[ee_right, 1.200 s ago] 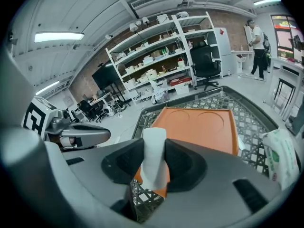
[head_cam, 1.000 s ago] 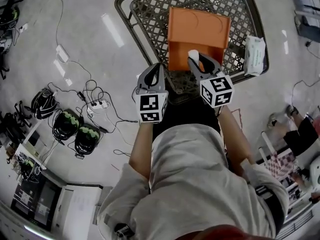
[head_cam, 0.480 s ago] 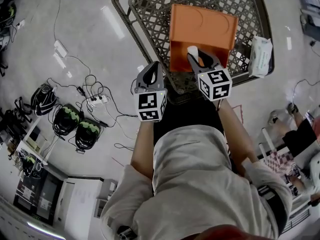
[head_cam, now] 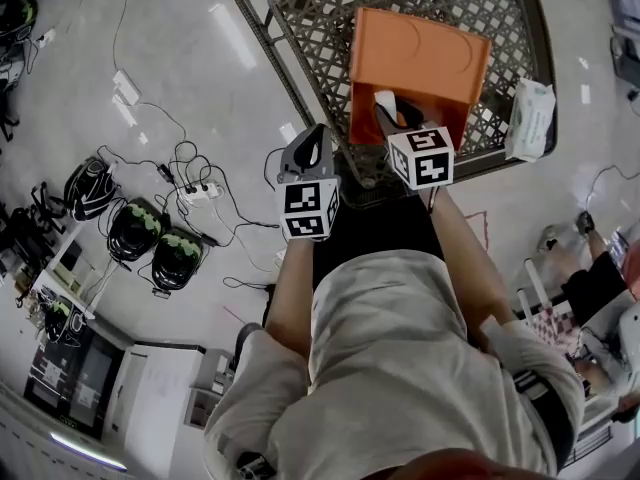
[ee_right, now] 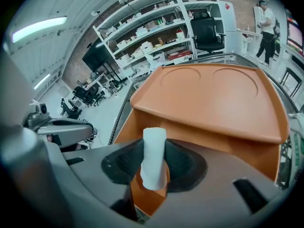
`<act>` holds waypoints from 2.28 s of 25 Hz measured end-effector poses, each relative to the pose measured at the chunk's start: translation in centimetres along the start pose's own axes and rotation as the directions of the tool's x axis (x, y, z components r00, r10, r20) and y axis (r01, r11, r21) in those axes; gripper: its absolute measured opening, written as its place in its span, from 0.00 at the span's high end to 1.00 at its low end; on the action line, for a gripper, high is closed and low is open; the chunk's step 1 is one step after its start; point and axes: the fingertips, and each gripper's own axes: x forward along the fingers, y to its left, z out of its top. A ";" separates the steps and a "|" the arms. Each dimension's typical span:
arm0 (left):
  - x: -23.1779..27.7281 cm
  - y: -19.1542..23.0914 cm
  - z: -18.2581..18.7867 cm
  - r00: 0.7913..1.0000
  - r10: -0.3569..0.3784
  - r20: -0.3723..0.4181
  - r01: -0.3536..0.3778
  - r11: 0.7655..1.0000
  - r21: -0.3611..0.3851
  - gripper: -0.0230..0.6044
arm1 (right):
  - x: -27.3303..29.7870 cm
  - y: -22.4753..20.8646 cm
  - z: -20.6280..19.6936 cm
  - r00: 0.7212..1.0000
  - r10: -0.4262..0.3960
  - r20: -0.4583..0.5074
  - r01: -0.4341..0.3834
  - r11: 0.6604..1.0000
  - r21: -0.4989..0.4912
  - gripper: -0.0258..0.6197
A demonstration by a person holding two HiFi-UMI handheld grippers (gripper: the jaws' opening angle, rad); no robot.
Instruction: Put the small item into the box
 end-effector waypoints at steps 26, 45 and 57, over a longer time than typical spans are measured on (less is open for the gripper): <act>-0.9 1.0 -2.0 1.000 0.013 -0.019 -0.014 0.999 -0.037 0.95 | 2.2 1.7 -1.1 0.997 -0.012 -0.080 0.008 0.998 -0.056 0.76; -4.6 0.4 0.9 0.998 -0.014 0.065 0.015 1.000 -0.023 0.95 | -2.3 3.0 0.8 0.999 -0.037 -0.013 0.036 0.997 -0.074 0.67; -8.4 -4.9 3.6 0.977 -0.163 0.137 0.149 0.983 0.107 0.95 | -11.7 4.6 1.3 0.981 -0.075 0.180 0.088 0.994 -0.066 0.85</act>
